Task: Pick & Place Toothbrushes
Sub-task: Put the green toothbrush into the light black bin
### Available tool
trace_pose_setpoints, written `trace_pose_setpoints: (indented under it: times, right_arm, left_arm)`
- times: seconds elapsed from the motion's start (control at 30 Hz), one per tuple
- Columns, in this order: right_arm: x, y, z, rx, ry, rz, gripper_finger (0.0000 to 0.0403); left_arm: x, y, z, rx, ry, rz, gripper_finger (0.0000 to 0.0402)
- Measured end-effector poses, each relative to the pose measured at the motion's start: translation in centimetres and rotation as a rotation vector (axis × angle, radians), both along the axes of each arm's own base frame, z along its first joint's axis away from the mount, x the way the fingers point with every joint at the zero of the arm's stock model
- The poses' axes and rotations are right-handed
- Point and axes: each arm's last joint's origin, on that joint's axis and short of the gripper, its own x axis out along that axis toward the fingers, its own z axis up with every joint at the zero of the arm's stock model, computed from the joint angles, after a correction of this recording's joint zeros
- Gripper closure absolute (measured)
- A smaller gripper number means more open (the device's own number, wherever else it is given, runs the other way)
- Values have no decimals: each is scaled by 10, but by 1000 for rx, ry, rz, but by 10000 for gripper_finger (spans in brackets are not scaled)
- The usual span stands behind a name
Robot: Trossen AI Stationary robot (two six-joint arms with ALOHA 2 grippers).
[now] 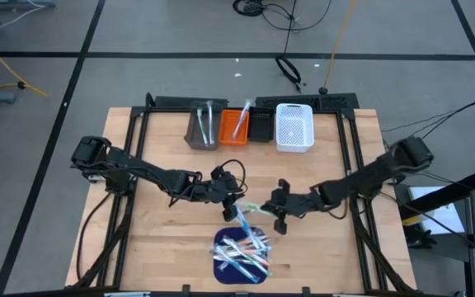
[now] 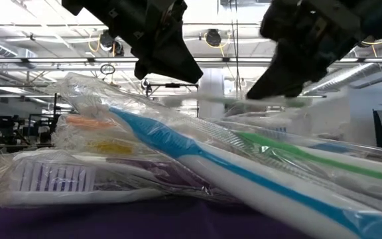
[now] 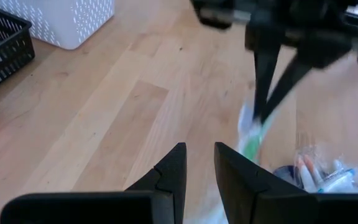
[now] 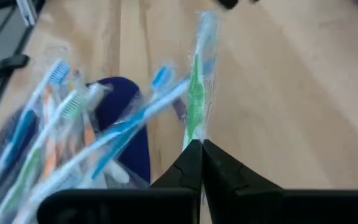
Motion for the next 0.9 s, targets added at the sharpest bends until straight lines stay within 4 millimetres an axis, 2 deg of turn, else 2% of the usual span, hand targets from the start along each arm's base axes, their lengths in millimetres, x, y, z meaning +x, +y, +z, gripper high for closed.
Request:
trace_pose_setpoints:
  times: [0.2,0.4,0.53,0.9]
  right_arm:
    - [-23,-1,13,34,-91,8,403]
    - [-42,0,4,9,-94,-65,403]
    - [-48,1,-1,-15,-116,-127,403]
    - [-56,19,3,-17,-225,-107,403]
  left_arm:
    - [0,0,1,-2,-8,0,321]
    - [1,0,2,-6,-23,0,321]
    - [2,-1,3,-11,-38,2,321]
    - [3,-3,5,-20,-61,-3,321]
